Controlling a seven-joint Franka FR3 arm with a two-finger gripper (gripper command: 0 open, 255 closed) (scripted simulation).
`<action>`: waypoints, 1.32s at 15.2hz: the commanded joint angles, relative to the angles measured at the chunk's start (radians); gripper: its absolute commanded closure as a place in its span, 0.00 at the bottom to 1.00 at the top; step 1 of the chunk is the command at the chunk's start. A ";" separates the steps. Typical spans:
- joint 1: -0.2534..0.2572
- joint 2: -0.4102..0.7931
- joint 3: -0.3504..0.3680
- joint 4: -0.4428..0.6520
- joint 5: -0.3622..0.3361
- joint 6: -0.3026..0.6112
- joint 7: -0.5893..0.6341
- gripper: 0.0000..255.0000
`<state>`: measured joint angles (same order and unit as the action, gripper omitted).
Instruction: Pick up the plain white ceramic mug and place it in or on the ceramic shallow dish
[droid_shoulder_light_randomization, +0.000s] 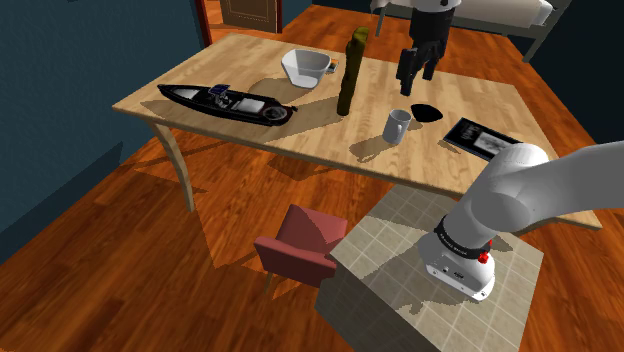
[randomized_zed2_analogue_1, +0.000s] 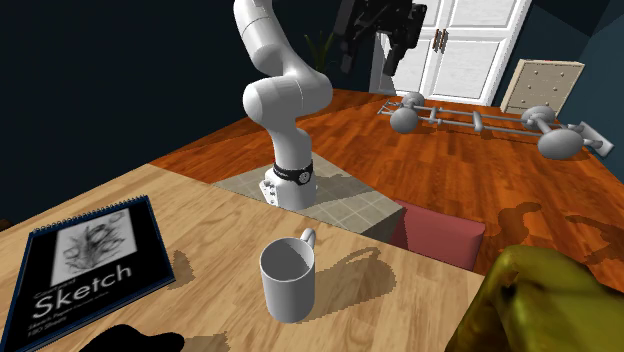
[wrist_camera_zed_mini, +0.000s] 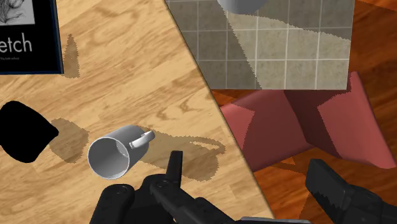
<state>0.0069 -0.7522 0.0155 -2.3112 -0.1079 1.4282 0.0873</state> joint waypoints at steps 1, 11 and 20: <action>0.000 0.000 0.000 0.000 0.000 0.000 0.000 0.00; -0.075 0.095 -0.214 -0.128 -0.091 0.267 -0.155 0.00; -0.117 0.312 -0.413 -0.133 -0.109 0.519 -0.311 0.00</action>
<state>-0.1070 -0.4749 -0.3721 -2.4545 -0.2192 1.9194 -0.1995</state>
